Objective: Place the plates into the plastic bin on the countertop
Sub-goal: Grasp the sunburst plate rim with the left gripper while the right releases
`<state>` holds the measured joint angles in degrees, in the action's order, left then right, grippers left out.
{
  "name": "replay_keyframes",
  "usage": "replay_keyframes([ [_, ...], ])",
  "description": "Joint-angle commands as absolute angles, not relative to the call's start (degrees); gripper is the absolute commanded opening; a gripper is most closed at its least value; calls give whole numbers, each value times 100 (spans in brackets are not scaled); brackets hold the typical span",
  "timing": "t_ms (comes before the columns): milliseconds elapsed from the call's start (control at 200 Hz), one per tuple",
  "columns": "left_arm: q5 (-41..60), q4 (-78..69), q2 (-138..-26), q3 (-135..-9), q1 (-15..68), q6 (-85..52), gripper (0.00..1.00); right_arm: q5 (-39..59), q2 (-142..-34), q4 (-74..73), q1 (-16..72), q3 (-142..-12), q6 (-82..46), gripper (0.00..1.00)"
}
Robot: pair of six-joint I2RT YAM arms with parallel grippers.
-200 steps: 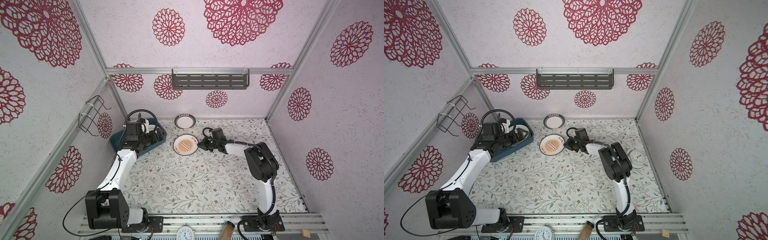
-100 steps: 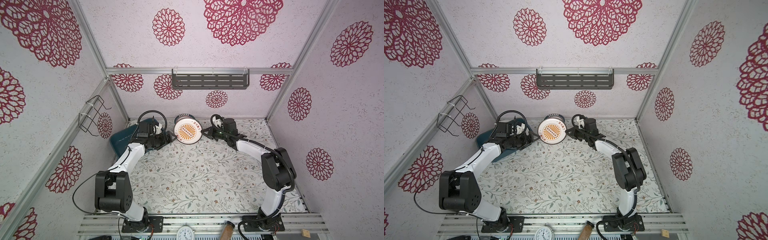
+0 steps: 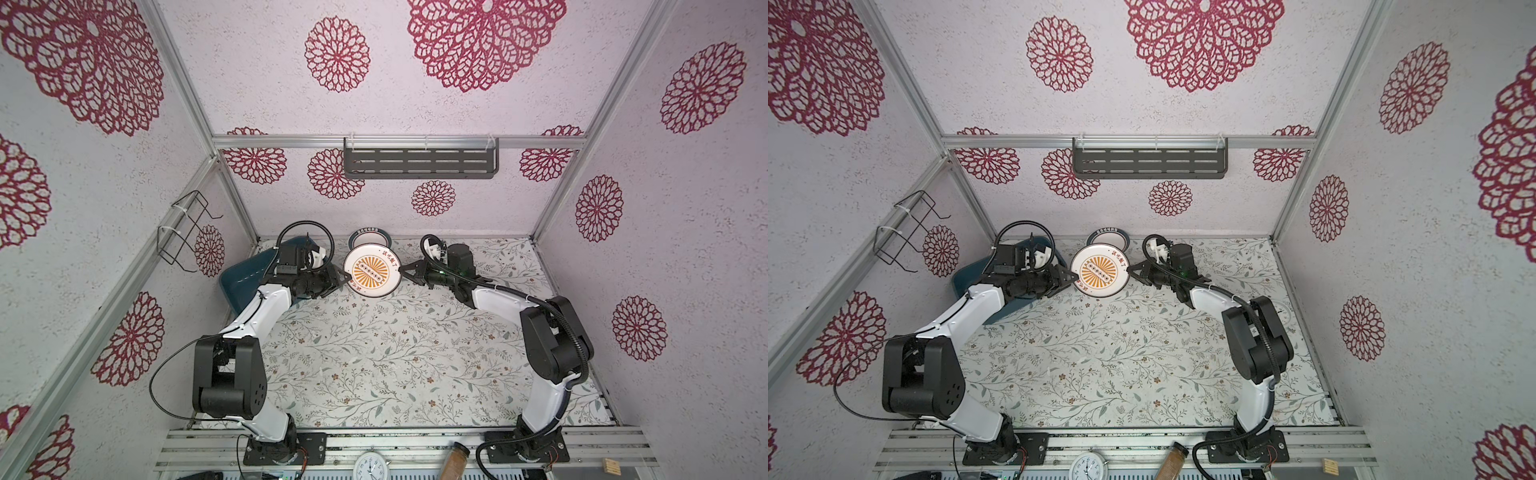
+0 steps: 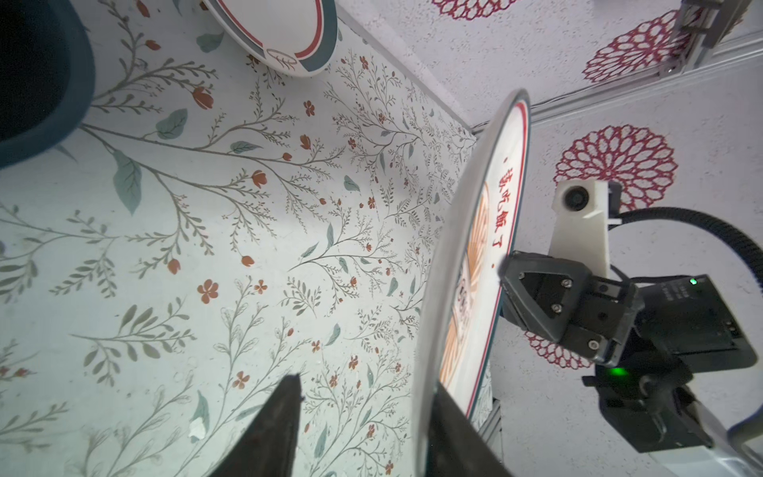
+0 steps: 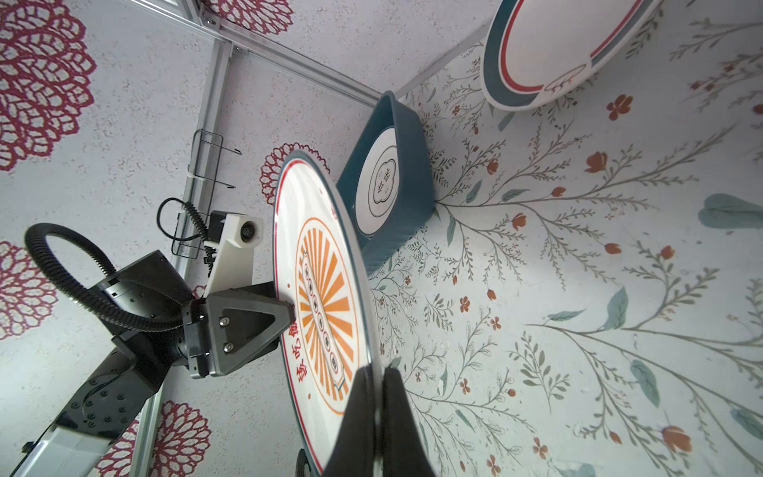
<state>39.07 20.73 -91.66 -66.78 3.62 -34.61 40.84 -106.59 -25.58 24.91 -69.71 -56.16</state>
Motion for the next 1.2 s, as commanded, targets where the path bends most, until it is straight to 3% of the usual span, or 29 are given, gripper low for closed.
replay_keyframes([
  [0,3981,1865,-9202,-6773,352,-3452,38,4385,-10314,-3231,2511,-7064,-5839,0],
  [285,4120,1727,-9141,-6736,352,-3477,3,4350,-10439,-3202,2615,-7177,-5824,0],
  [405,4137,1715,-9108,-6737,352,-3456,0,4305,-10472,-3209,2630,-7205,-5829,0],
  [490,4143,1718,-9098,-6741,343,-3462,0,4255,-10459,-3186,2644,-7191,-5787,15],
  [625,4145,1731,-9071,-6739,329,-3464,0,4093,-10435,-2668,2649,-7361,-5461,52],
  [821,4181,1714,-9096,-6749,188,-3492,0,3510,-10113,-2035,2635,-7301,-4786,87],
  [841,4186,1692,-9105,-6746,168,-3497,0,3476,-10084,-2030,2621,-7280,-4758,98],
  [1191,4192,1724,-9053,-6765,-143,-3526,0,2848,-9538,-1763,2406,-7010,-4349,99],
])
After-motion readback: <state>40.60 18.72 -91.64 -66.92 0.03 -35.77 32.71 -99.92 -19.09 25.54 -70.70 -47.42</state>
